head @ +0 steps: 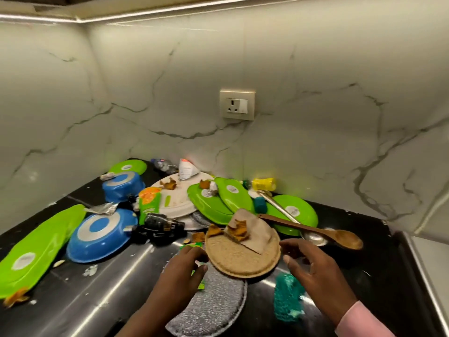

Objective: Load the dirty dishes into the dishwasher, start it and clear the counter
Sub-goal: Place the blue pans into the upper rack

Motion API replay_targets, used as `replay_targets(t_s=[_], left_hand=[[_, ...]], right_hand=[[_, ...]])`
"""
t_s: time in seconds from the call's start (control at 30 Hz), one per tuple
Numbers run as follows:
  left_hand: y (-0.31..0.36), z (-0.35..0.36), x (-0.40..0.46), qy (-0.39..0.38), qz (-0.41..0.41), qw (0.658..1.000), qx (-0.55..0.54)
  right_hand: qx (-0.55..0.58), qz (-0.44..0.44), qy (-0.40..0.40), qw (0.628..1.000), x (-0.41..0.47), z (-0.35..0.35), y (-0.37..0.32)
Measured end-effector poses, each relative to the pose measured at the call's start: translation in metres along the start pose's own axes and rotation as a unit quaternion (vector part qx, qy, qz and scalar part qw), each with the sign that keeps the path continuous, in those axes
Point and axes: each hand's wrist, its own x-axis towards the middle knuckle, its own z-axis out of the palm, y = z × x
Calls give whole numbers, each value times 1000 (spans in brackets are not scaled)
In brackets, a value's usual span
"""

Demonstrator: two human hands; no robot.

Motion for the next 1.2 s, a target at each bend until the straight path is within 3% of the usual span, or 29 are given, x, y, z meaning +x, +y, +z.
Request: replay_targets(t_s=[0.17,0.37,0.6,0.87,1.03,1.2], left_hand=[[-29,-35,-15,49,-92,995,-7],[-92,-83,-49,169,-211,962,-45],[-175,-103,-52,278,-395,858,-174],[-201,-87,-15,263,-411,846,-212],[-203,-88,-2,279,-403,849,-199],[-210,-89,-2,280,-417,847,-172]], right_hand=[[15,-39,-43,998,13,34,-18],[19,-99,-98,990,32,83,-63],[-5,-156,-191,969,96,170,-100],[-59,-165,-252,952,246,317,-137],[-186,-147,-323,916,311,420,-144],[-299,-131,-206,922,322,466,-150]])
